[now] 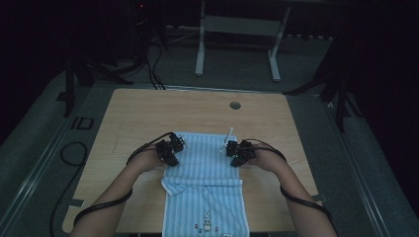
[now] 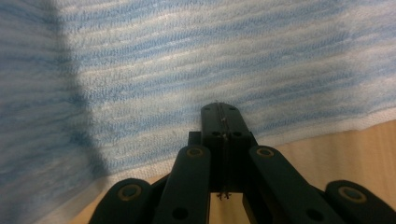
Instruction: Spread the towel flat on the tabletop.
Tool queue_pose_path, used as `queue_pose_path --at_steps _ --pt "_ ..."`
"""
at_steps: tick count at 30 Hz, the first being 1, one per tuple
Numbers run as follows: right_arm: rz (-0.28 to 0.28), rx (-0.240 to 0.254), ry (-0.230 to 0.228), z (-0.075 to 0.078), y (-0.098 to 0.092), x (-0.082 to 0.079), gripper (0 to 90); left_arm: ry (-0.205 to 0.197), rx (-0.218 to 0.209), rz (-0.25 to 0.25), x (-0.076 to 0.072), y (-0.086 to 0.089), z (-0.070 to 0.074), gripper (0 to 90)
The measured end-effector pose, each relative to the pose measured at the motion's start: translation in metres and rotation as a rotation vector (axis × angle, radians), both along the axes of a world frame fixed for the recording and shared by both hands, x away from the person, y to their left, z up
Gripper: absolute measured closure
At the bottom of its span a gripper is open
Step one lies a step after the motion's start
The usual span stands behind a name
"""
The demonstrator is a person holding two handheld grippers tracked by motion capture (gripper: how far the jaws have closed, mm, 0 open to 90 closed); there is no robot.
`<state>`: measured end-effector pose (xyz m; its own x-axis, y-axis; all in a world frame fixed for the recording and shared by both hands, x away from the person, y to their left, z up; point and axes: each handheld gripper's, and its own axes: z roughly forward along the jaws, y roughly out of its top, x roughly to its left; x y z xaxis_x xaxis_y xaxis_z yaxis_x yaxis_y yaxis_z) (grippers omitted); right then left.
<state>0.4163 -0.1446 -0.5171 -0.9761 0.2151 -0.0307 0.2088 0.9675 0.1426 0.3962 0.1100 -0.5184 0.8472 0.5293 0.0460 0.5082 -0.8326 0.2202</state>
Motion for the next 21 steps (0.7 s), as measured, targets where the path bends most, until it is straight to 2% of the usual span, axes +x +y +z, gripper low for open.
queue_pose_path --at_steps 7,8,15,19,21 --pt "-0.041 -0.014 -0.031 0.000 -0.007 0.019 90.0 -0.014 0.005 0.013 0.018 -0.007 0.000 80.7" --pt "-0.045 -0.010 -0.022 0.000 -0.008 0.022 90.0 -0.015 0.010 0.015 0.021 -0.008 0.000 80.7" --pt "-0.025 -0.040 -0.022 0.001 -0.007 0.045 89.9 -0.023 0.032 0.049 0.044 -0.016 0.000 80.6" --pt "-0.061 -0.039 -0.042 0.000 -0.008 0.060 89.9 -0.022 0.052 0.053 0.052 -0.021 0.001 80.6" --pt "-0.080 -0.036 -0.046 0.000 -0.009 0.068 89.9 -0.022 0.048 0.061 0.055 -0.022 0.001 80.6"
